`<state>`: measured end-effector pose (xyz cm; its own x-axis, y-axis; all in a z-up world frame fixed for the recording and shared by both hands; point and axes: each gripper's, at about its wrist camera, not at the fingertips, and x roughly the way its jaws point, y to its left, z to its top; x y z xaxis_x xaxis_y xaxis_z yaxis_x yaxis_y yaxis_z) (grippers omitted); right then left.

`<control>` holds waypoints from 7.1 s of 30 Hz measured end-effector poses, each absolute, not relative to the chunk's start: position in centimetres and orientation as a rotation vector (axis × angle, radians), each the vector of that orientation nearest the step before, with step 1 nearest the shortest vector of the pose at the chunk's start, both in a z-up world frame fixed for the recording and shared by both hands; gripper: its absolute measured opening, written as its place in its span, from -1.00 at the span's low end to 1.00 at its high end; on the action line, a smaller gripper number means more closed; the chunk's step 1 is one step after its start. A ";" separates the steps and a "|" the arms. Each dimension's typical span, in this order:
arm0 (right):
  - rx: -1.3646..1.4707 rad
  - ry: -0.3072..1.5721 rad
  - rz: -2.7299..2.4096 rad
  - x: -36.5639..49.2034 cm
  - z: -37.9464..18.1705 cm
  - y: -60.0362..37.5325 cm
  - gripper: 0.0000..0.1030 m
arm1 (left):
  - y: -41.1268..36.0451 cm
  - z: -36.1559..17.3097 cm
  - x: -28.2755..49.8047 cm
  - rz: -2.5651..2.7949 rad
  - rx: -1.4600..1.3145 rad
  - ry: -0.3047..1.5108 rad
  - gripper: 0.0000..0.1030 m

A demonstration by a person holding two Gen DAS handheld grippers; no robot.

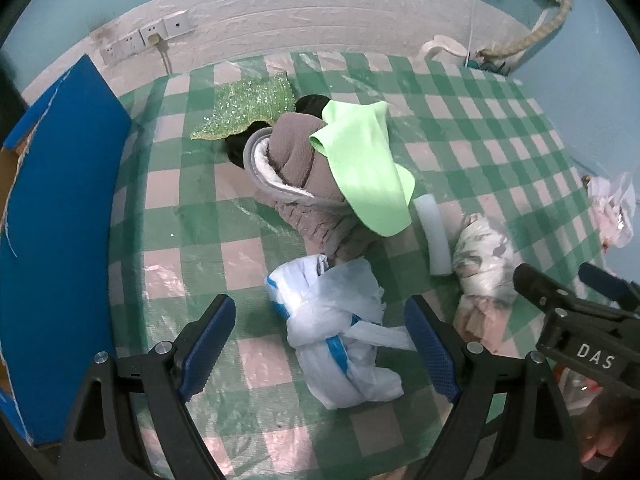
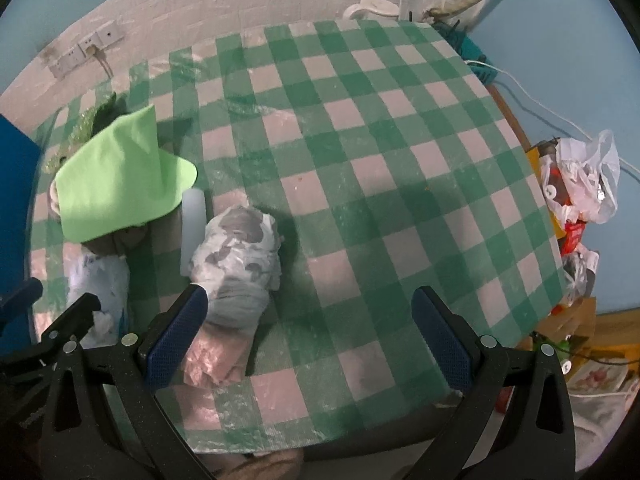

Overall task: Organize soft objects
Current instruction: 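Move both tools over the pile toward the two wrapped bundles, then grasp the white plastic bundle with the left tool while the right grasps the grey bundle, then lift both bundles and carry them over the cardboard box, then lower both bundles into the box and open both tools, then move both tools back over the hat and green cloth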

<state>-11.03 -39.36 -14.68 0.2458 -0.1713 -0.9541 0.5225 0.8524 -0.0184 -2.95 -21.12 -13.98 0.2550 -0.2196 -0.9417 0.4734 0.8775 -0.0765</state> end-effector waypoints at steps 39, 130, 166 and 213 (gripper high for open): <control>0.349 1.325 -0.349 -7.4 -19.0 -36.7 -0.04 | -20.3 -16.4 -2.6 -0.460 0.293 1.247 -0.13; -0.004 1.064 0.171 4.7 -3.3 -10.4 -0.07 | 5.6 -4.2 3.0 -0.063 0.038 1.014 -0.14; -0.036 1.111 0.203 6.8 -5.3 -7.2 0.46 | 8.4 -6.3 4.0 0.018 -0.011 1.083 0.25; 0.108 1.093 0.034 2.9 -5.0 -19.1 0.46 | -2.3 -5.0 2.3 -0.148 0.118 1.040 0.27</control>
